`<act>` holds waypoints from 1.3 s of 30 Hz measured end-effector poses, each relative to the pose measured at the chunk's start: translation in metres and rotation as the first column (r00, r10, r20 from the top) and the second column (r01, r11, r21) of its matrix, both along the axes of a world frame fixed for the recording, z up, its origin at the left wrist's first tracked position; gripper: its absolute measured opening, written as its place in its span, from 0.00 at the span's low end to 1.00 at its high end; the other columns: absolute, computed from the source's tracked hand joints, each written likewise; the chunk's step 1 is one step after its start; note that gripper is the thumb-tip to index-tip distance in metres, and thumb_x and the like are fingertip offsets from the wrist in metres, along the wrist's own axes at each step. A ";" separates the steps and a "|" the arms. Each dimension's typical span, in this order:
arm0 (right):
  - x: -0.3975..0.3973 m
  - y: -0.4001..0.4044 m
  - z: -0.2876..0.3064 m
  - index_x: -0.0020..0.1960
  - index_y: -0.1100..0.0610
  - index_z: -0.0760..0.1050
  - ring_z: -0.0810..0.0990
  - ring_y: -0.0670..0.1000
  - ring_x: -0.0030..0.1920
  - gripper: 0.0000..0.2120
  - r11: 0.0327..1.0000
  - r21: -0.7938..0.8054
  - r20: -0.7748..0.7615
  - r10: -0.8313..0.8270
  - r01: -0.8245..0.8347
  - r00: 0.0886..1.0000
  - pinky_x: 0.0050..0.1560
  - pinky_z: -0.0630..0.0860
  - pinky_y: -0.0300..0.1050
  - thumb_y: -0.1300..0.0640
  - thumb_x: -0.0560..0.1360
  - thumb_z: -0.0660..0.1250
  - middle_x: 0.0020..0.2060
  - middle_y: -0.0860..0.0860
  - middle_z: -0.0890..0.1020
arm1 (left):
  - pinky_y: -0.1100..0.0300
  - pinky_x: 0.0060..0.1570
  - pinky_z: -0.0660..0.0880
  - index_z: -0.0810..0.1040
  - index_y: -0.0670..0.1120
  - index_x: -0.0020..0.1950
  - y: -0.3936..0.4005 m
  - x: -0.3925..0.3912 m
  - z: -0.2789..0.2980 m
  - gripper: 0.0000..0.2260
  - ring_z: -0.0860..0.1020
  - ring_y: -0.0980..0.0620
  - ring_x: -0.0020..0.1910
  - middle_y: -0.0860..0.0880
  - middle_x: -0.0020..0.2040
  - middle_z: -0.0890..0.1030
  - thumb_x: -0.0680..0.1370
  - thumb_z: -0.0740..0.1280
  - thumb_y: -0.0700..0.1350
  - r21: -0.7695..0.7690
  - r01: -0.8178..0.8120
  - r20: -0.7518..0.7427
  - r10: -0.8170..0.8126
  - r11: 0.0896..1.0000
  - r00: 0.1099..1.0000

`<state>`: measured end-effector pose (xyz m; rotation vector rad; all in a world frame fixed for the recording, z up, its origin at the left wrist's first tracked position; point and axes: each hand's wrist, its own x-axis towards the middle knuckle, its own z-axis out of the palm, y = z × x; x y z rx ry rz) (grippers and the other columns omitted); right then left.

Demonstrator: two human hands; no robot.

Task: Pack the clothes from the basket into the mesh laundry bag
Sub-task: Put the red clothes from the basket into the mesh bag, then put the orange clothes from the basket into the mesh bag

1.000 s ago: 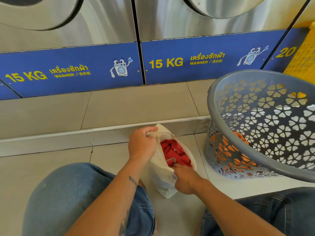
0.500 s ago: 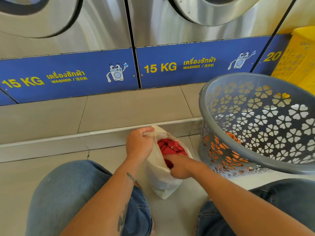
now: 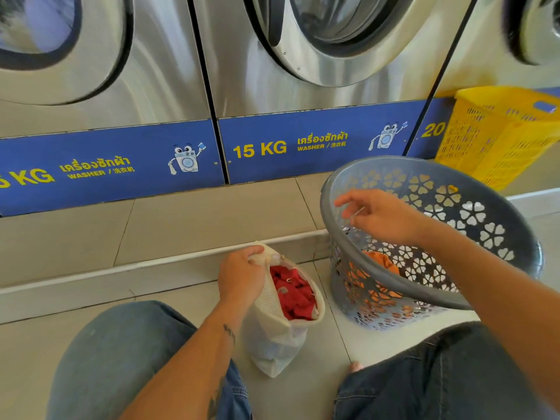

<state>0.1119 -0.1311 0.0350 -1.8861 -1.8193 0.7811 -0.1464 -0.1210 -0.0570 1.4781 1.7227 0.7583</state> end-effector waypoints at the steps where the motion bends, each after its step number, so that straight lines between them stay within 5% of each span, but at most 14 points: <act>1: 0.010 0.005 -0.006 0.65 0.50 0.75 0.82 0.53 0.52 0.22 0.999 -0.027 0.042 -0.015 0.016 0.999 0.44 0.78 0.42 0.69 0.77 0.61 0.54 0.50 0.81 | 0.51 0.53 0.78 0.83 0.55 0.57 0.002 0.005 -0.001 0.21 0.79 0.45 0.53 0.48 0.60 0.81 0.74 0.58 0.37 0.000 -0.009 0.011 0.009 1.000 1.000; 4: 0.035 0.020 -0.029 0.72 0.52 0.70 0.78 0.57 0.62 0.24 0.983 -0.181 0.225 0.009 0.033 0.974 0.54 0.75 0.45 0.66 0.77 0.61 0.67 0.56 0.76 | 0.61 0.49 0.74 0.84 0.54 0.57 0.008 0.025 -0.001 0.22 0.79 0.49 0.56 0.49 0.62 0.81 0.75 0.58 0.34 -0.010 -0.033 0.090 0.034 0.999 0.995; 7: 0.050 0.026 -0.051 0.79 0.50 0.60 0.72 0.59 0.70 0.32 0.919 -0.392 0.317 0.086 0.048 0.944 0.64 0.73 0.52 0.62 0.77 0.64 0.74 0.57 0.69 | 0.65 0.55 0.71 0.84 0.53 0.56 0.016 0.050 0.003 0.21 0.78 0.50 0.60 0.50 0.60 0.82 0.76 0.58 0.33 0.036 -0.047 0.182 0.040 0.998 0.983; 13: 0.078 0.049 -0.102 0.81 0.45 0.48 0.79 0.56 0.59 0.40 0.810 -0.582 0.442 0.245 0.067 0.863 0.56 0.81 0.52 0.57 0.75 0.65 0.76 0.57 0.68 | 0.65 0.60 0.69 0.82 0.53 0.60 0.029 0.091 0.011 0.20 0.74 0.60 0.58 0.55 0.61 0.80 0.80 0.57 0.35 0.098 -0.067 0.210 0.045 0.993 0.977; 19: 0.093 0.079 -0.171 0.82 0.49 0.47 0.71 0.60 0.70 0.40 0.707 -0.705 0.514 0.456 0.055 0.726 0.63 0.72 0.49 0.52 0.78 0.66 0.76 0.58 0.66 | 0.54 0.60 0.75 0.81 0.53 0.63 0.042 0.110 -0.015 0.23 0.80 0.47 0.57 0.52 0.62 0.81 0.77 0.57 0.34 -0.032 -0.008 0.138 0.012 0.999 0.990; 24: 0.106 0.102 -0.233 0.81 0.44 0.38 0.63 0.61 0.77 0.49 0.633 -0.764 0.527 0.497 0.127 0.689 0.69 0.68 0.56 0.44 0.74 0.70 0.79 0.58 0.59 | 0.49 0.52 0.78 0.80 0.56 0.63 0.050 0.114 -0.022 0.21 0.80 0.38 0.51 0.46 0.52 0.85 0.78 0.60 0.36 -0.034 0.070 0.084 -0.067 0.997 0.994; 28: 0.131 0.110 -0.322 0.75 0.33 0.29 0.51 0.65 0.80 0.65 0.635 -0.763 0.492 0.453 0.119 0.743 0.72 0.59 0.71 0.31 0.56 0.74 0.81 0.56 0.44 | 0.55 0.62 0.75 0.79 0.56 0.65 0.055 0.106 -0.024 0.19 0.79 0.52 0.58 0.55 0.62 0.81 0.78 0.63 0.39 -0.060 0.069 0.073 -0.064 0.996 0.995; 30: 0.160 0.104 -0.413 0.71 0.29 0.24 0.54 0.71 0.77 0.67 0.634 -0.771 0.458 0.492 0.056 0.740 0.65 0.66 0.74 0.27 0.51 0.72 0.81 0.56 0.41 | 0.61 0.65 0.71 0.77 0.58 0.67 0.056 0.101 -0.025 0.19 0.75 0.59 0.63 0.60 0.65 0.76 0.79 0.65 0.41 -0.074 0.094 0.080 -0.088 0.993 0.993; 32: 0.146 0.090 -0.409 0.76 0.37 0.29 0.61 0.73 0.73 0.61 0.687 -0.726 0.496 0.493 0.030 0.715 0.59 0.73 0.70 0.37 0.61 0.73 0.79 0.62 0.48 | 0.60 0.65 0.70 0.74 0.60 0.68 0.056 0.095 -0.029 0.21 0.72 0.59 0.65 0.62 0.66 0.73 0.78 0.66 0.42 -0.094 0.137 0.071 -0.130 0.986 0.989; 35: 0.104 0.083 -0.336 0.79 0.52 0.46 0.73 0.65 0.68 0.38 0.765 -0.644 0.599 0.485 0.022 0.637 0.60 0.76 0.56 0.50 0.77 0.66 0.72 0.64 0.63 | 0.60 0.64 0.67 0.71 0.61 0.70 0.058 0.087 -0.036 0.25 0.69 0.58 0.68 0.65 0.63 0.69 0.78 0.66 0.39 -0.135 0.145 0.027 -0.142 0.980 0.989; 39: 0.110 0.091 -0.306 0.72 0.39 0.63 0.77 0.56 0.65 0.30 0.741 -0.661 0.503 0.554 -0.117 0.663 0.61 0.76 0.53 0.42 0.72 0.69 0.66 0.47 0.76 | 0.62 0.63 0.65 0.71 0.61 0.70 0.057 0.082 -0.036 0.26 0.68 0.56 0.69 0.63 0.66 0.70 0.78 0.62 0.36 -0.146 0.150 0.005 -0.151 0.978 0.989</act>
